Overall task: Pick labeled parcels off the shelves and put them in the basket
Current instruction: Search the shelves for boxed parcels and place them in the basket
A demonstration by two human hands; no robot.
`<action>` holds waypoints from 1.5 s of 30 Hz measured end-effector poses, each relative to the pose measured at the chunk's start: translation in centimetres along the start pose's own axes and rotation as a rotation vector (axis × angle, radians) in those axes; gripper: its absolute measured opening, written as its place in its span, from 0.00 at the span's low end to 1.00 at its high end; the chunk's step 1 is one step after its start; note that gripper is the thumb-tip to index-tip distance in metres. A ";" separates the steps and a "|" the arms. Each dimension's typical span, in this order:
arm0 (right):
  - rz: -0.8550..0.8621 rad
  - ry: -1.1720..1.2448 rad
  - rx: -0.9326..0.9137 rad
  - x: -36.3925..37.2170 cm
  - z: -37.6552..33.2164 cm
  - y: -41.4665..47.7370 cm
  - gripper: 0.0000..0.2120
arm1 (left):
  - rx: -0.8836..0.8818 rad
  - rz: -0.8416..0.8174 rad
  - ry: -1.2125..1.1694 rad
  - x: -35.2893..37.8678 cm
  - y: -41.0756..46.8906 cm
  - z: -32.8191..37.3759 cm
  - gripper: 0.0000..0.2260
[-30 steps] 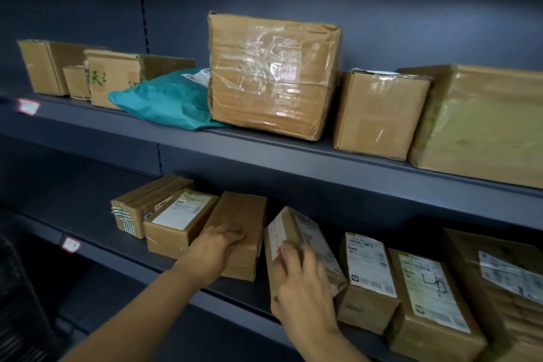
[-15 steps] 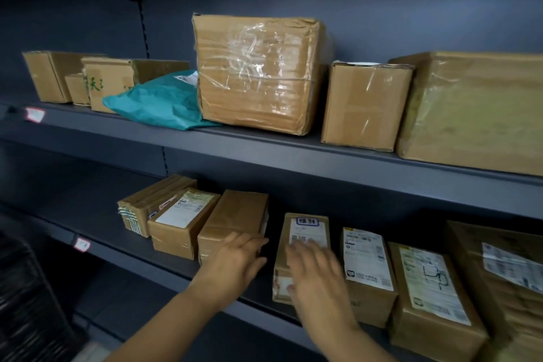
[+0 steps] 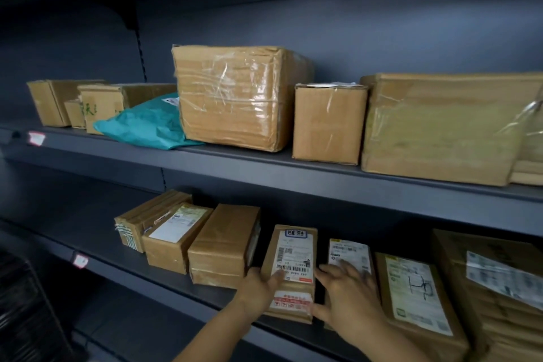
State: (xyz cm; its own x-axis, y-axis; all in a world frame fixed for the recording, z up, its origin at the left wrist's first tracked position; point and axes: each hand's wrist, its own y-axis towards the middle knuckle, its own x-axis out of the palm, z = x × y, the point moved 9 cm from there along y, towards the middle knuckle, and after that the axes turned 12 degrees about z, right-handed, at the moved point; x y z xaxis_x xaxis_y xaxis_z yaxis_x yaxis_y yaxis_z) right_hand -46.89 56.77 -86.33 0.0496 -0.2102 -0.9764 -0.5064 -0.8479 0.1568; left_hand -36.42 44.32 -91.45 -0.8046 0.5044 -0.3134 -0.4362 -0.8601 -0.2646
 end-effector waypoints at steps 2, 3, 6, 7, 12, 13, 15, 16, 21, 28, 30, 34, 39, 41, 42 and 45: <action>0.007 0.038 -0.015 -0.1 0.1 -0.1 0.34 | -0.099 -0.040 -0.144 0.5 -0.5 -0.7 0.22; 0.014 0.043 -0.030 -0.2 0.0 -0.2 0.34 | -0.129 -0.062 -0.200 0.8 -0.6 -1.0 0.22; 0.002 0.032 -0.098 -0.1 -1.2 -0.3 0.32 | -0.156 -0.118 -0.301 1.9 -1.8 -0.8 0.20; -0.010 0.042 -0.124 -0.1 -2.1 -0.3 0.31 | -0.158 -0.107 -0.313 2.2 -2.0 -0.8 0.21; 0.019 0.173 -0.147 -0.2 -4.5 -0.5 0.27 | -0.246 -0.027 -0.345 1.7 -2.5 -2.3 0.28; 0.051 0.217 -0.124 -0.6 -4.1 -0.6 0.26 | -0.238 -0.041 -0.333 1.5 -2.4 -2.4 0.26; 0.088 0.299 -0.089 -1.3 -3.3 -0.7 0.25 | -0.200 -0.070 -0.317 0.8 -2.4 -2.0 0.21; 0.090 0.329 -0.073 -1.4 -2.9 -0.7 0.25 | -0.173 -0.079 -0.322 0.2 -2.5 -1.7 0.18; 0.078 0.661 0.079 -2.4 -3.2 -0.1 0.31 | -0.161 -0.062 -0.354 -3.4 -3.6 -0.9 0.29; -0.085 1.003 0.610 -3.1 -3.8 -3.4 0.39 | -0.319 -0.199 -0.224 -8.2 -8.7 1.1 0.33; -0.151 1.051 0.674 -3.8 -4.6 -5.3 0.44 | -0.326 -0.263 -0.151 -9.5 -11.4 2.1 0.33; -0.212 1.056 0.747 -8.6 -5.7 -9.7 0.53 | -0.378 -0.364 -0.058 -11.8 -16.9 4.1 0.35; -0.231 0.946 0.775 -16.2 -4.3 -15.2 0.58 | -0.409 -0.534 0.086 -12.8 -23.6 8.9 0.38; -0.279 0.903 0.780 -19.0 -3.4 -17.8 0.43 | -0.391 -0.604 0.128 -12.4 -26.2 11.2 0.39; -0.288 0.891 0.802 -20.7 -3.0 -19.3 0.34 | -0.379 -0.634 0.132 -12.0 -27.6 12.4 0.39; -0.222 0.918 0.862 -25.8 -1.4 -23.5 0.25 | -0.329 -0.709 0.117 -10.1 -31.5 16.2 0.35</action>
State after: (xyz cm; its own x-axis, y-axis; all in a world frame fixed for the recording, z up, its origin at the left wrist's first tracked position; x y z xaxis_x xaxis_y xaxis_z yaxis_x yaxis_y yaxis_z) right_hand -35.09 81.43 -64.66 0.6037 -0.6550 -0.4544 -0.7855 -0.3916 -0.4791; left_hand -21.07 65.13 -65.21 -0.3238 0.9443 -0.0587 -0.6727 -0.2734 -0.6876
